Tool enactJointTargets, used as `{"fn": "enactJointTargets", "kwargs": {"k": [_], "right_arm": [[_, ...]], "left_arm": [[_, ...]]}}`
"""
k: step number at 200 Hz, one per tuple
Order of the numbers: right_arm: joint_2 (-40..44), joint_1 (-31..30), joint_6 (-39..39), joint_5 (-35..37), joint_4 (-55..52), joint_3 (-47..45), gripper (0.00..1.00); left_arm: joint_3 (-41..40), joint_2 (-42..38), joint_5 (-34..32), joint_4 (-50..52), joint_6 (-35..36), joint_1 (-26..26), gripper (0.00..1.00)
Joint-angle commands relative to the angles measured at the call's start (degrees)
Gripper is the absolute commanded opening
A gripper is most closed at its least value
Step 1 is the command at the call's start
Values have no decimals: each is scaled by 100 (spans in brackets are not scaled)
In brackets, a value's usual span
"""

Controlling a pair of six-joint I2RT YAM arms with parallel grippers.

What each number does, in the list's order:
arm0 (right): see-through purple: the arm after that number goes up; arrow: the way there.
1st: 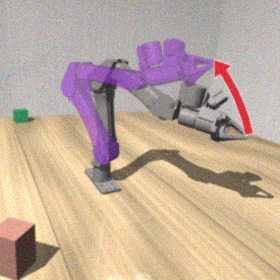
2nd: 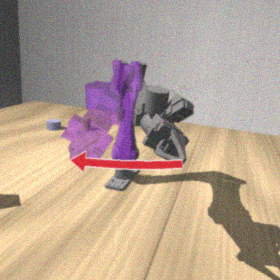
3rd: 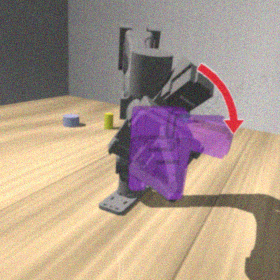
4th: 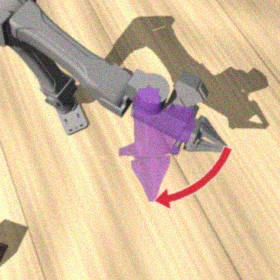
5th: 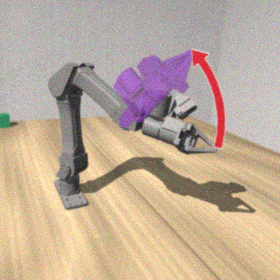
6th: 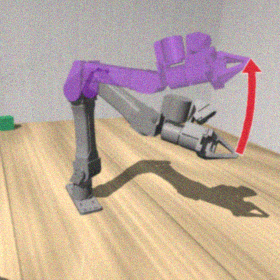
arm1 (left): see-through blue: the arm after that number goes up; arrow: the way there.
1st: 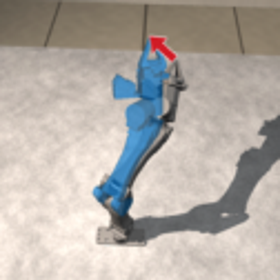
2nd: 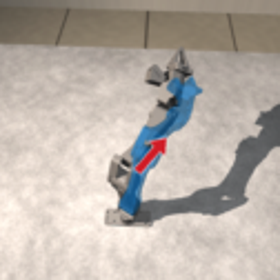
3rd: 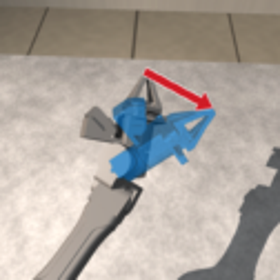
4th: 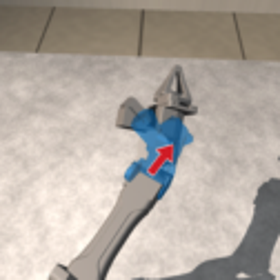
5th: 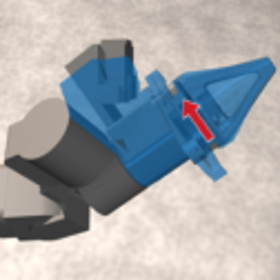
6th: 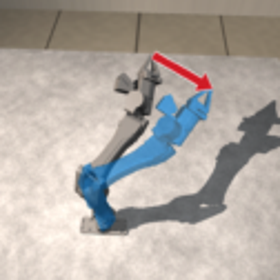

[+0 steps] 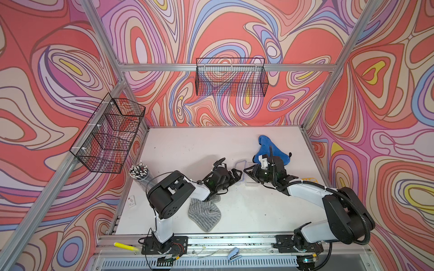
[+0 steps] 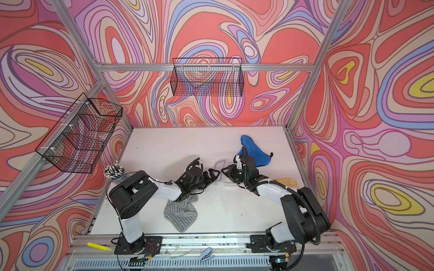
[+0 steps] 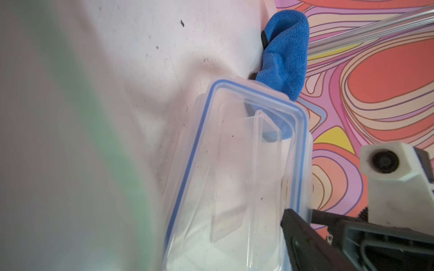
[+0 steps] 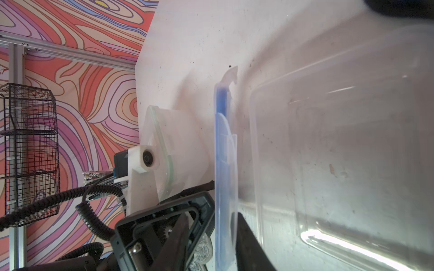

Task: Wipe the insides of the lunch boxes
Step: Pick up the lid from the center of the board.

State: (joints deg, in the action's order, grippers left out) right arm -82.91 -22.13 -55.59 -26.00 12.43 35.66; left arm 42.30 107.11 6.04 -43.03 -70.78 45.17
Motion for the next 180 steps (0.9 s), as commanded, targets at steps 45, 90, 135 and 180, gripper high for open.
{"fn": "enactJointTargets", "kwargs": {"k": [45,90,135,180], "right_arm": [[-110,-218,-110,244,243,235,11],[-272,-264,-64,261,157,492,0],[-170,-307,95,321,25,667,0],[201,-332,536,541,-666,1063,0]], "left_arm": [[-280,-15,80,-637,-94,2,86],[-359,-314,38,-466,40,-49,86],[-400,-838,-109,82,313,-107,91],[-330,-1315,-302,583,621,-137,100]]}}
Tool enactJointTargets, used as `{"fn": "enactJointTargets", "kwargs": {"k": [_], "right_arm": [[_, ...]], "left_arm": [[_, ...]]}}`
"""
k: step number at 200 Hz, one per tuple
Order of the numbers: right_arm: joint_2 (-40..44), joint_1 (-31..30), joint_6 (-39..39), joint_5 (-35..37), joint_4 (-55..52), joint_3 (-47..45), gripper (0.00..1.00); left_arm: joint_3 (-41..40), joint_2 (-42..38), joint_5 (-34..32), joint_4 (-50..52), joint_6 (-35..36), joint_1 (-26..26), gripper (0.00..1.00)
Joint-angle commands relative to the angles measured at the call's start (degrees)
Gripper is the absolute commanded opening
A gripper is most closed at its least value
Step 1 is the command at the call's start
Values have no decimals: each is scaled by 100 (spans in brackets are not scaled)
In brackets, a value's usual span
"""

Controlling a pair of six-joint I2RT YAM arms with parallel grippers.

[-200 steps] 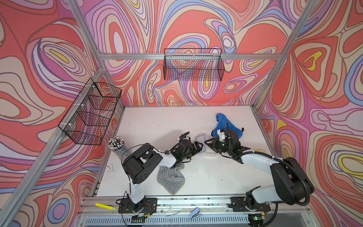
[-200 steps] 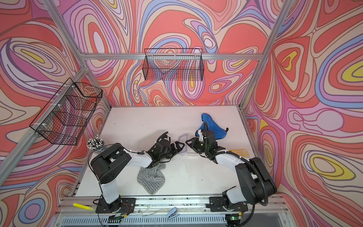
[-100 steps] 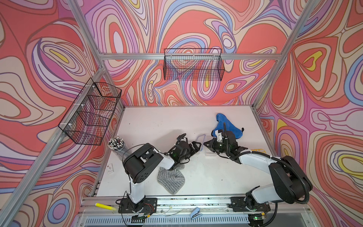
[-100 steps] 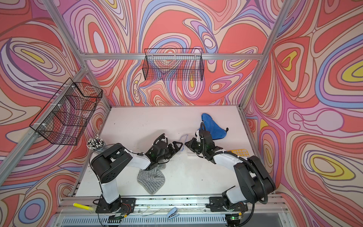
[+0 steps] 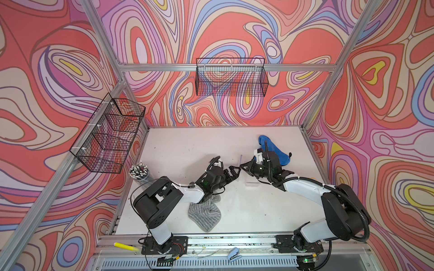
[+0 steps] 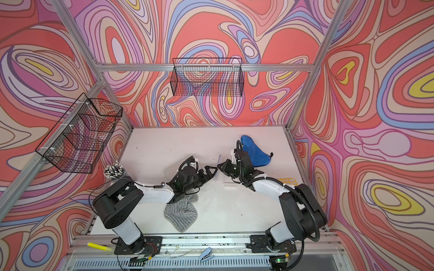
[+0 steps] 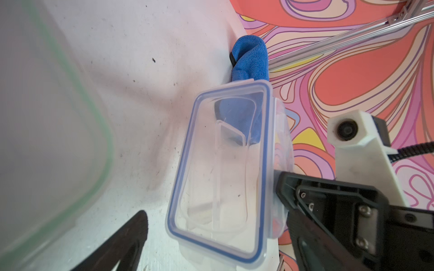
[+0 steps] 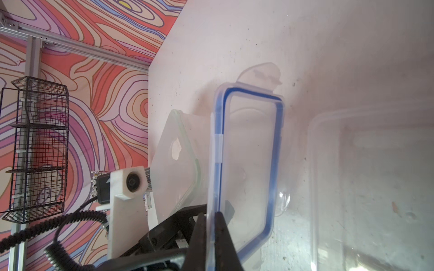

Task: Wipe the insides of the lunch boxes
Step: Pick up the lid from the center of the board.

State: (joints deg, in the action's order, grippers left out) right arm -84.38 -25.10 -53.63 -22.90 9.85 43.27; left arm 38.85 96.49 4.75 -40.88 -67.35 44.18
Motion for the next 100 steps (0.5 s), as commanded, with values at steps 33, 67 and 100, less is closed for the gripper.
{"fn": "enactJointTargets", "kwargs": {"k": [33,67,100], "right_arm": [[787,-27,907,804,-1781,790,0],[1356,-30,1499,1652,-3419,1344,0],[1553,-29,1864,2663,-4989,1935,0]], "left_arm": [[-45,-543,-212,488,341,-137,100],[150,-826,-248,1156,707,-167,100],[494,-852,-255,1806,1091,-173,100]]}}
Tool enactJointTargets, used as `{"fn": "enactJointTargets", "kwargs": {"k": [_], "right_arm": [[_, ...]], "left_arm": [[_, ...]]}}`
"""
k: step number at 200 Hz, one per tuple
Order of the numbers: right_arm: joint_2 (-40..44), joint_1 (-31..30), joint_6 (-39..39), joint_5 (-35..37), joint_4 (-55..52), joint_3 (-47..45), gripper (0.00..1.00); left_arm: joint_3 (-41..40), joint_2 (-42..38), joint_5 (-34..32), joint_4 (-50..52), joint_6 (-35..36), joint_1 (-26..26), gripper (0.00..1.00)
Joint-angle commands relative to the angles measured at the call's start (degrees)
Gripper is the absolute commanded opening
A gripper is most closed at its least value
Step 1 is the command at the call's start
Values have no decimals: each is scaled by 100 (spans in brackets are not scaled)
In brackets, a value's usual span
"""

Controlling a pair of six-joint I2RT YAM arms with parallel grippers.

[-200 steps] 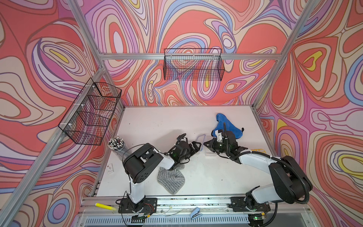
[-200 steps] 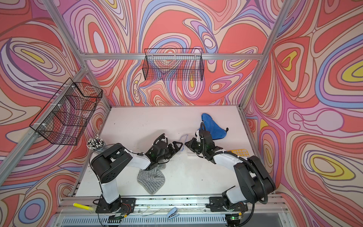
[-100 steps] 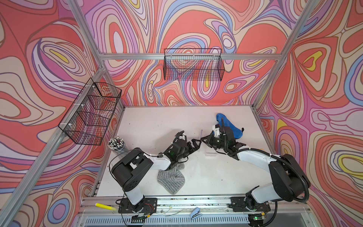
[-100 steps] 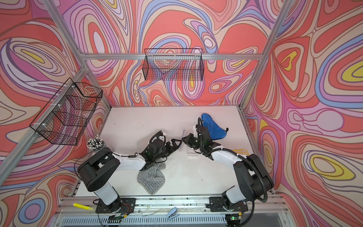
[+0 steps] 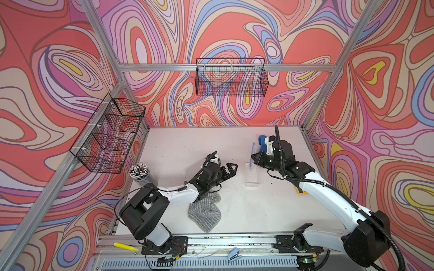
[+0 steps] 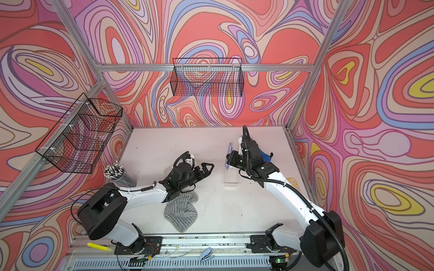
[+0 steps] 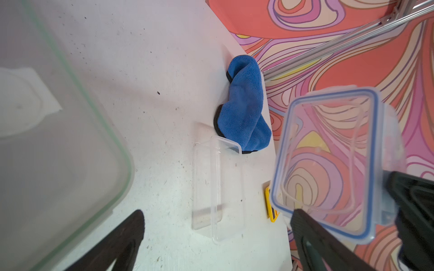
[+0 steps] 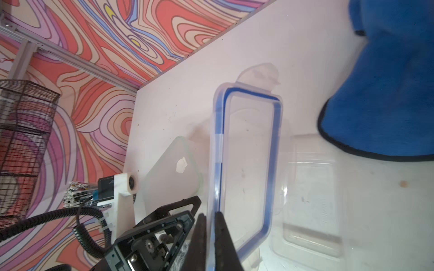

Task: Wipe the insides of the lunch boxes
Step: Place the lid at the center of the board.

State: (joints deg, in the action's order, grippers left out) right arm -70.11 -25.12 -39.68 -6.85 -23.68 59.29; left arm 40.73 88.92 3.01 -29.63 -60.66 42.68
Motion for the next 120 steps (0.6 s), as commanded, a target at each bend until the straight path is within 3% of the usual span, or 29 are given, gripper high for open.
{"fn": "enactJointTargets", "kwargs": {"k": [1,72,120], "right_arm": [[127,-23,474,1101,-1673,353,0],[81,10,636,3126,-3891,703,0],[-269,91,589,2987,-3595,70,0]], "left_arm": [[314,-95,-76,692,427,-27,100],[470,44,-11,937,539,-27,100],[678,200,66,1129,671,-24,100]]}}
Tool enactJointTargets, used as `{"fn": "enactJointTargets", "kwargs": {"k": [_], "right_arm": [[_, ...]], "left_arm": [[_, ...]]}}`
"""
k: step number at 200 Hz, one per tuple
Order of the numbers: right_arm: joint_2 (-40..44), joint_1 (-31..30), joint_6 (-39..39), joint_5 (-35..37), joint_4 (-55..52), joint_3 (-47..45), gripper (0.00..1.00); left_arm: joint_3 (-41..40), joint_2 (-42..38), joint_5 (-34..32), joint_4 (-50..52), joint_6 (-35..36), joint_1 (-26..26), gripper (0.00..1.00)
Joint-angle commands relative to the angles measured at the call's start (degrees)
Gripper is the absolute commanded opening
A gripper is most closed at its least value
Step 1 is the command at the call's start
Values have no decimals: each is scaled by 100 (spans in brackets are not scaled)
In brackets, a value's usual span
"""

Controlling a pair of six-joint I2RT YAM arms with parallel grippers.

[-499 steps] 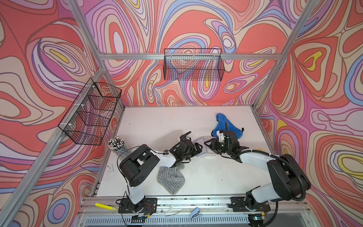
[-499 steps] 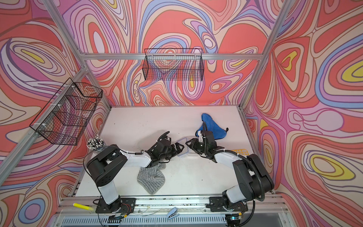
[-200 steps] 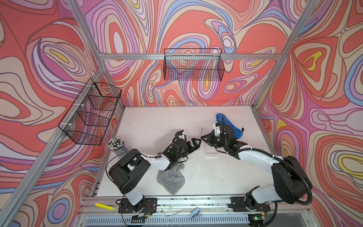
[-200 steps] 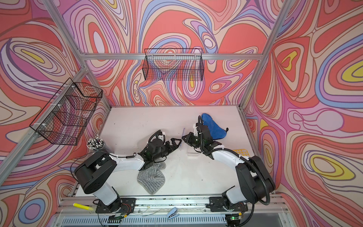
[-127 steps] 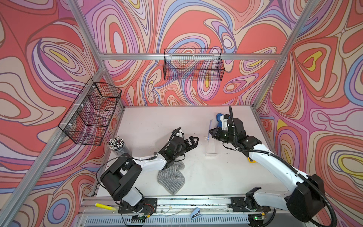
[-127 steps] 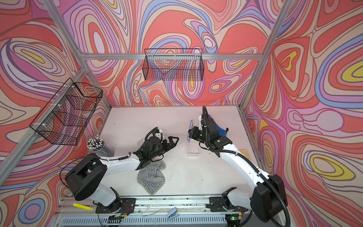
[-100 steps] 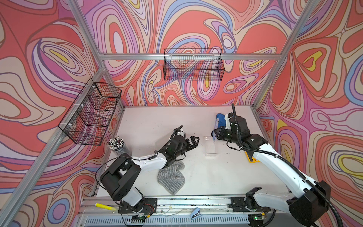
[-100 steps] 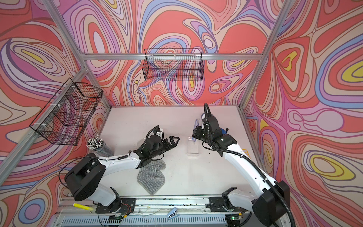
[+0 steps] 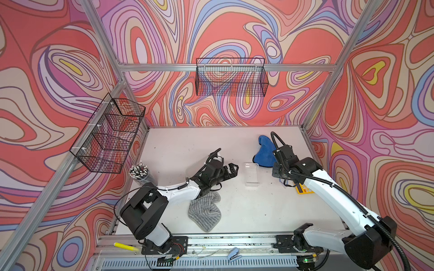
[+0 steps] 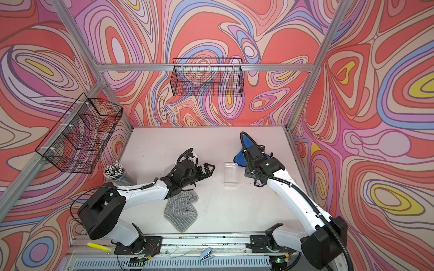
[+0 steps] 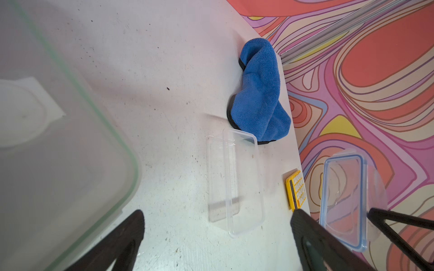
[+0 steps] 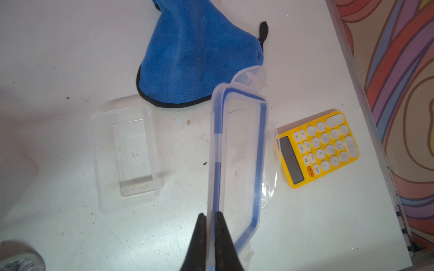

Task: Wipe the insides of the lunch boxes
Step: Place the lid at the center of the board.

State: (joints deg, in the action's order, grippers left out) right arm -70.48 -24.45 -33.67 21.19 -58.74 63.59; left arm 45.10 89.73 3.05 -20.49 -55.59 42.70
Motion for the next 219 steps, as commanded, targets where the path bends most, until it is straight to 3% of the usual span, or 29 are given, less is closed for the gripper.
{"fn": "enactJointTargets", "kwargs": {"k": [1,115,159,190,219], "right_arm": [[-244,25,-14,179,-74,-385,0],[-1284,41,-157,-559,1285,-1334,0],[-1063,46,-110,-284,1101,-941,47],[-1012,168,20,-89,991,-541,65],[-1069,768,297,-459,1577,-383,73]], "left_arm": [[247,121,67,218,168,-25,100],[611,227,50,809,571,-60,100],[763,282,-8,1054,706,-69,100],[883,304,-41,1297,861,-60,100],[1067,392,1,1546,1057,-38,99]]}}
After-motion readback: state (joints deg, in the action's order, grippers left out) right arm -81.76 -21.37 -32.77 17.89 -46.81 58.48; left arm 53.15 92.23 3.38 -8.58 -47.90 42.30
